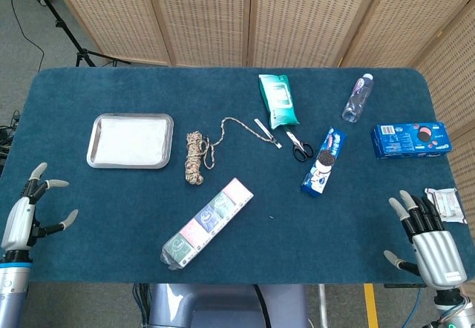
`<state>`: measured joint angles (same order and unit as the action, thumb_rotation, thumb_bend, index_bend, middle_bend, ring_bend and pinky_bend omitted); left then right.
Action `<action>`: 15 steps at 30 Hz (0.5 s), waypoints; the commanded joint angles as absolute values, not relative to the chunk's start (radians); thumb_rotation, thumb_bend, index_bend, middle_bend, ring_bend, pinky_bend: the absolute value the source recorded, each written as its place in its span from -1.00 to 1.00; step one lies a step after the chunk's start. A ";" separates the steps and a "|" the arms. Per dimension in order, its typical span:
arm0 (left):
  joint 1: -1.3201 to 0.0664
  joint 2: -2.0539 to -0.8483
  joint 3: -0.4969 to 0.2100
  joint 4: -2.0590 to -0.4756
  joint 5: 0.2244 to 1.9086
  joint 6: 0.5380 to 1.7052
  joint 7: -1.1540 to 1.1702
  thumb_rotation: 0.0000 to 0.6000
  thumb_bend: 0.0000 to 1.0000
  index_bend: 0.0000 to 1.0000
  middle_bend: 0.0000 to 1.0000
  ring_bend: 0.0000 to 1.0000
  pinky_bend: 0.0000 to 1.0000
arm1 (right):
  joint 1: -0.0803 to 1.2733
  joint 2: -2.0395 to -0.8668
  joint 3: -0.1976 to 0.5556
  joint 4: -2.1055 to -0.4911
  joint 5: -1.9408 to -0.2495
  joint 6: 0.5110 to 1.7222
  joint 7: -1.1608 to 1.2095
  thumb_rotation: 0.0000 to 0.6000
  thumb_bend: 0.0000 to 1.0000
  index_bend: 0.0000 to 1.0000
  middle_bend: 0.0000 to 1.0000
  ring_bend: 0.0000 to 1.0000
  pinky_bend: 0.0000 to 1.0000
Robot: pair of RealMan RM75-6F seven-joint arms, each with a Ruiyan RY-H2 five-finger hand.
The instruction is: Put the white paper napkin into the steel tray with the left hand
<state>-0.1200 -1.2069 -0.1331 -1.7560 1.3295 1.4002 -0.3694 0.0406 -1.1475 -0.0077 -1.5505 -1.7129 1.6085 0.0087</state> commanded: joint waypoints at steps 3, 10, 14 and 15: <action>-0.118 -1.205 -0.133 -1.758 1.334 1.401 -0.372 1.00 -0.52 -0.30 -1.00 -1.00 -1.00 | 0.041 -1.147 -0.008 -1.551 -1.711 1.606 0.008 1.00 -1.00 -1.00 -1.00 -1.00 -1.00; -0.115 -1.201 -0.132 -1.762 1.345 1.405 -0.375 1.00 -0.52 -0.30 -1.00 -1.00 -1.00 | 0.044 -1.148 -0.006 -1.554 -1.706 1.600 0.005 1.00 -1.00 -1.00 -1.00 -1.00 -1.00; -0.111 -1.200 -0.131 -1.766 1.352 1.414 -0.373 1.00 -0.52 -0.30 -1.00 -1.00 -1.00 | 0.043 -1.148 -0.007 -1.552 -1.707 1.600 0.005 1.00 -1.00 -1.00 -1.00 -1.00 -1.00; -0.110 -1.200 -0.131 -1.767 1.355 1.418 -0.370 1.00 -0.52 -0.30 -1.00 -1.00 -1.00 | 0.043 -1.148 -0.008 -1.551 -1.710 1.603 0.005 1.00 -1.00 -1.00 -1.00 -1.00 -1.00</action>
<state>-0.1102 -1.1998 -0.1309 -1.7668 1.3545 1.4172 -0.3710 0.0430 -1.1481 -0.0075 -1.5517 -1.7087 1.6018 0.0048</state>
